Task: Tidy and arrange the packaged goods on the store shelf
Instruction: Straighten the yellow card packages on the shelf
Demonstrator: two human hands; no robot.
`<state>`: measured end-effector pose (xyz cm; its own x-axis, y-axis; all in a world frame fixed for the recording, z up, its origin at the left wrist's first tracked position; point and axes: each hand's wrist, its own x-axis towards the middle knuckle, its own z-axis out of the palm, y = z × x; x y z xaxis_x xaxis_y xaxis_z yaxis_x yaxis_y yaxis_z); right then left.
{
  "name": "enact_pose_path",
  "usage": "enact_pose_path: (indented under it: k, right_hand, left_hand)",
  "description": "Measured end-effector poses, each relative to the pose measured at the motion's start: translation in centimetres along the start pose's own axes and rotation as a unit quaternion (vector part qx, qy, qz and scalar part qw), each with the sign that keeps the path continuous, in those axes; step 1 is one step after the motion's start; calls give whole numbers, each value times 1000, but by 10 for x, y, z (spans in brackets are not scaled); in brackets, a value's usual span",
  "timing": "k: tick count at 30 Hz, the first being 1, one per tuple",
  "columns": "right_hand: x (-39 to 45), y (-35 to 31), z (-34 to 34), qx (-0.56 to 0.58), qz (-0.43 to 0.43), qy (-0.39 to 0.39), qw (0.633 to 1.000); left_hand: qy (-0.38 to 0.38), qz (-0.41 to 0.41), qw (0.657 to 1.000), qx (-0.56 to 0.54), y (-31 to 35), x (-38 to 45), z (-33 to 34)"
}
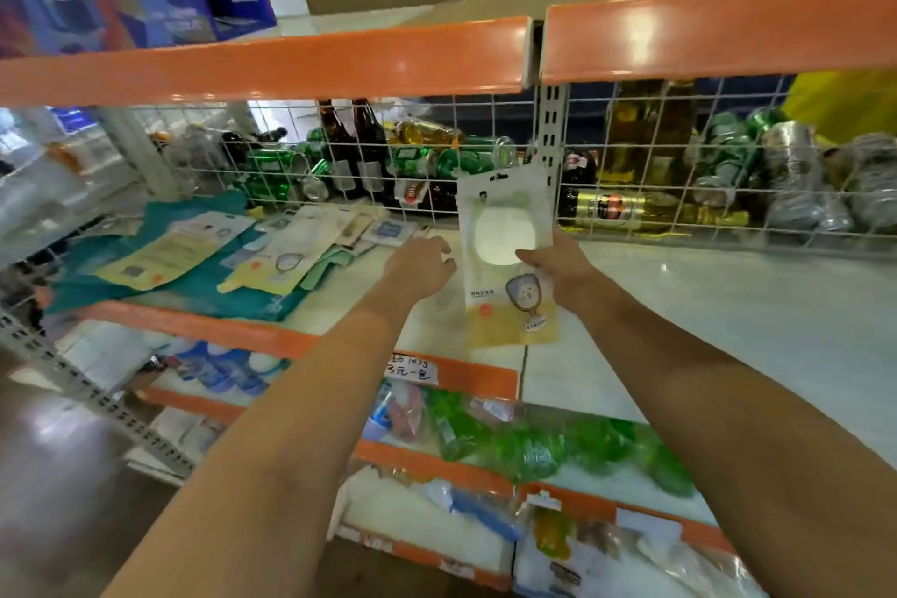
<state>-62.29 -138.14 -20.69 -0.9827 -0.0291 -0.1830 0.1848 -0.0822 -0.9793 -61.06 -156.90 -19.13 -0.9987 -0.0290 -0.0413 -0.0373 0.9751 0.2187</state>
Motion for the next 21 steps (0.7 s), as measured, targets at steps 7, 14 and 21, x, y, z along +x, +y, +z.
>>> enact_pose_path:
  k: [7,14,21]
  right_hand:
    - [-13,13,-9,49,26,68,996]
    - [-9,18,-19,71,47,84,993]
    - [-7,13,-24,91,32,28,995]
  left_hand:
    - [-48,-11,961,-273,21,9,13]
    - [-125,-84,849,-506,48,13,22]
    - [-123,-111,802,-574,62,21,29]
